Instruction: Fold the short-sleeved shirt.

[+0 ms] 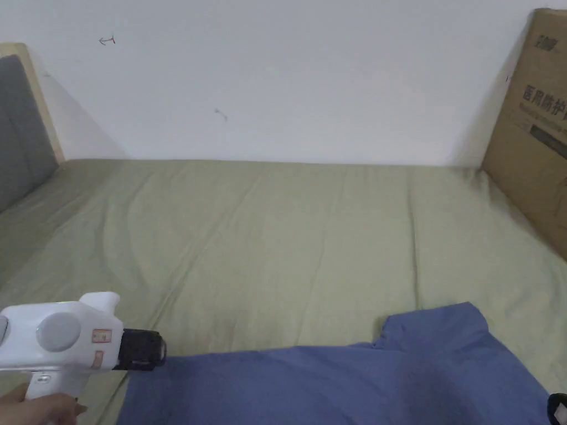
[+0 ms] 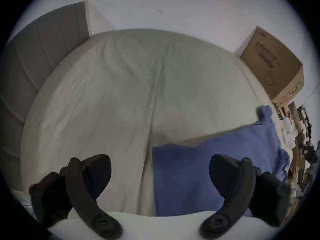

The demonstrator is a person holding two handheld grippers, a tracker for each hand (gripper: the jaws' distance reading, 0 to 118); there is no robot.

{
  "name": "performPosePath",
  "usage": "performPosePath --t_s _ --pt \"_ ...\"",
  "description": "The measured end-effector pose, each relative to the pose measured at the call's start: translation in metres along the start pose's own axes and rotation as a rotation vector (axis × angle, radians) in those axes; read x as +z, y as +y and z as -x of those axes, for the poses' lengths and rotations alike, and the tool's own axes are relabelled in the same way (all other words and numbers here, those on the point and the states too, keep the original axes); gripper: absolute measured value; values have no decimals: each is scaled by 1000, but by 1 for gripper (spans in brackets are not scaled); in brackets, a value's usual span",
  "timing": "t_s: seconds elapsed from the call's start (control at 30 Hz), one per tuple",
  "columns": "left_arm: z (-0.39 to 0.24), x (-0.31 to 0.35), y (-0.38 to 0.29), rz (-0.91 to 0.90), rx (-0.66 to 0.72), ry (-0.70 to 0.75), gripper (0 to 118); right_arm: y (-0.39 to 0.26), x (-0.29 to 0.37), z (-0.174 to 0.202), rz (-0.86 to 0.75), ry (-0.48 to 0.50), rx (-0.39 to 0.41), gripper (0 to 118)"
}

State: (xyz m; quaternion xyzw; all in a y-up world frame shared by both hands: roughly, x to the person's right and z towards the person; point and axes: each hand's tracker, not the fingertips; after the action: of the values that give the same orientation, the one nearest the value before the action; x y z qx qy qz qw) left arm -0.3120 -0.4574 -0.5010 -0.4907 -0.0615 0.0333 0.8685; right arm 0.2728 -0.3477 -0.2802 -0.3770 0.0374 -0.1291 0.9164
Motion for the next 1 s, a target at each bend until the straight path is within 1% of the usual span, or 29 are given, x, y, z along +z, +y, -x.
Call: performPosePath --t_s 0.1,0.13,0.17,0.2,0.23,0.27,0.3,0.33,0.37,0.4,0.47,0.5,0.53,0.57,0.6,0.63,0.7,0.77,0.8,0.83,0.87,0.9,0.93,0.97,1.0 --pt "-6 -33 -7 82 -3 -23 113 1 -15 -9 35 -24 -16 0" --pt "-9 -41 -10 104 -9 -28 108 3 -20 -11 45 -31 -17 0" --pt "-13 -45 -12 130 -42 -18 106 7 -26 -14 55 -34 -17 0" --pt "-20 -43 -15 116 -96 36 100 12 -33 -18 61 -30 -15 0" --pt "-24 -37 -17 84 -134 33 84 19 -41 -20 63 -30 -8 0" --pt "-29 -27 -17 25 -165 -3 63 26 -50 -22 62 -39 11 0" --pt "-33 -18 -17 -8 -183 -22 63 36 -61 -24 59 -53 37 0" --pt "-34 -10 -17 -26 -196 -22 52 46 -71 -27 59 -66 57 0" --pt "-35 -2 -17 -23 -174 -81 28 59 -85 -29 56 -67 63 0" --pt "-36 8 -17 -52 -165 -96 1 71 -99 -33 52 -67 61 0" --pt "-35 24 -12 -72 -162 -127 1 98 -129 -42 50 -65 52 0" --pt "-35 33 -11 -89 -169 -124 1 111 -148 -46 47 -65 51 17" --pt "-35 41 -10 -103 -179 -121 1 121 -165 -49 45 -88 58 50" --pt "-35 48 -9 -111 -186 -128 1 132 -186 -54 85 -121 66 89" --pt "-34 53 -7 -118 -190 -131 1 139 -206 -59 134 -133 52 116" --pt "-34 58 -7 -125 -190 -132 1 144 -220 -62 136 -141 32 118" --pt "-33 63 -8 -137 -180 -147 1 150 -253 -70 208 -161 -46 118" --pt "-34 63 -8 -132 -175 -155 1 154 -285 -82 289 -164 -96 117" --pt "-34 62 -8 -126 -175 -154 1 152 -297 -85 341 -163 -116 114" --pt "-34 61 -9 -122 -178 -153 1 150 -304 -86 383 -150 -122 105" --pt "-34 58 -8 -118 -183 -149 1 147 -308 -85 430 -156 -110 84" --pt "-32 55 -9 -112 -186 -144 1 146 -307 -78 439 -185 -63 44" --pt "-31 52 -10 -105 -186 -138 1 145 -304 -71 419 -258 20 30" --pt "-28 48 -11 -99 -182 -133 1 146 -295 -68 387 -254 90 12" --pt "-24 45 -11 -93 -170 -135 1 148 -285 -68 376 -175 61 2"
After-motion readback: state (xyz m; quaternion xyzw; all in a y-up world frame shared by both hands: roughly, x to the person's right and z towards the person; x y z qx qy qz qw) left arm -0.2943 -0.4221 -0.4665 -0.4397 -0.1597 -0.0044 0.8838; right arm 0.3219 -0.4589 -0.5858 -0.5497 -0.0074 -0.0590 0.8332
